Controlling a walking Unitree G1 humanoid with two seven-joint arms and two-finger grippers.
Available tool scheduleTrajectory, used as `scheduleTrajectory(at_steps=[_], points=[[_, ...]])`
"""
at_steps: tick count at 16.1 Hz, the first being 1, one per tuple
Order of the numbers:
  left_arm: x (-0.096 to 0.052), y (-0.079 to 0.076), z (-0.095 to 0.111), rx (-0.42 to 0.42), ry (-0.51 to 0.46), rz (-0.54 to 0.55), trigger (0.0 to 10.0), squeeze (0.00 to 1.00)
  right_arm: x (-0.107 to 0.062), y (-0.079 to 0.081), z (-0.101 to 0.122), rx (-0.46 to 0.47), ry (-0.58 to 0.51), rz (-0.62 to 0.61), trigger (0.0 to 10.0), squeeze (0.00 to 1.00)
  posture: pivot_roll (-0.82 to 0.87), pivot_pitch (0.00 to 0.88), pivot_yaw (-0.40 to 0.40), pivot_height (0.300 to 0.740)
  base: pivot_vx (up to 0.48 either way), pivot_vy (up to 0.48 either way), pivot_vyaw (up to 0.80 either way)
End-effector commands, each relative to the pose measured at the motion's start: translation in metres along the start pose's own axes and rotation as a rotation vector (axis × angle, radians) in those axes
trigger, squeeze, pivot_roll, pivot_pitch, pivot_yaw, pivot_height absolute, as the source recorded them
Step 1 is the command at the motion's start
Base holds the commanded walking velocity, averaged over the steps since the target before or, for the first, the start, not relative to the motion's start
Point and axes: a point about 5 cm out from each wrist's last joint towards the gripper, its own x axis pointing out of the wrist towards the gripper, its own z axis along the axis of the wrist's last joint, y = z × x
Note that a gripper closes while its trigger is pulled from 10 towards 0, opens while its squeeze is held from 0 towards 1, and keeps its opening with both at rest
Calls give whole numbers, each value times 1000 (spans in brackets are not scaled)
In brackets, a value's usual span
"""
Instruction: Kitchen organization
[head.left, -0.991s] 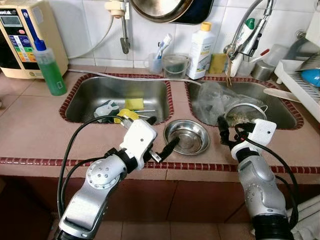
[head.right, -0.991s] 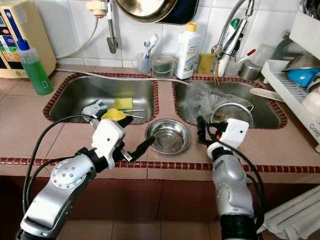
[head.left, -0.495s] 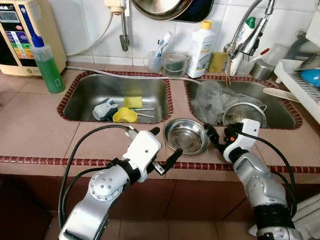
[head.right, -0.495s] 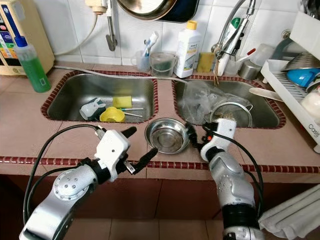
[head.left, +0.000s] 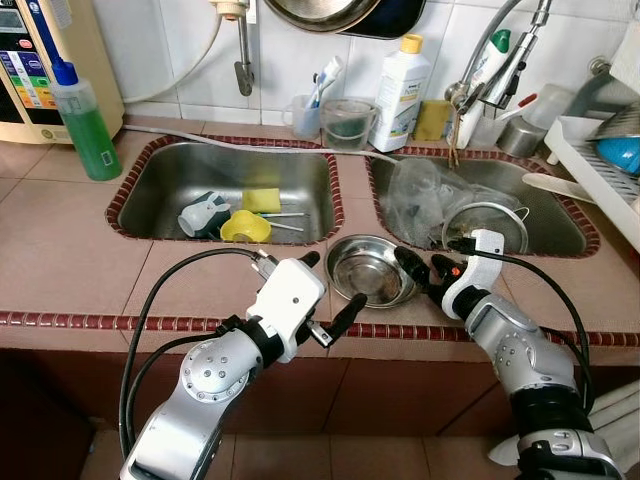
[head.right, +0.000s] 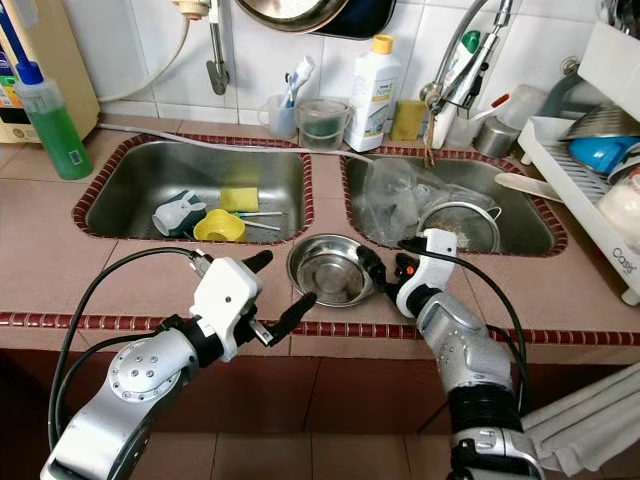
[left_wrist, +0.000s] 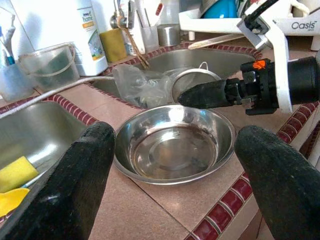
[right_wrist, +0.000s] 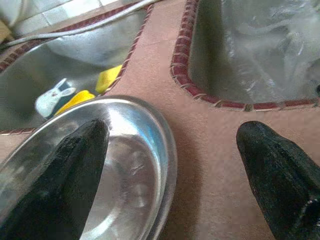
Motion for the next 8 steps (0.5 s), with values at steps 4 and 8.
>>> scheduleTrajectory(at_steps=[4, 8], points=[[0, -1, 7, 16, -18, 6, 10000, 0, 3, 2, 4, 82, 13, 51, 10000, 0, 73, 31, -94, 740, 0, 0, 0], [0, 1, 8, 17, -18, 13, 10000, 0, 7, 5, 9, 134, 13, 98, 3843, 0, 75, 41, -86, 740, 0, 0, 0]])
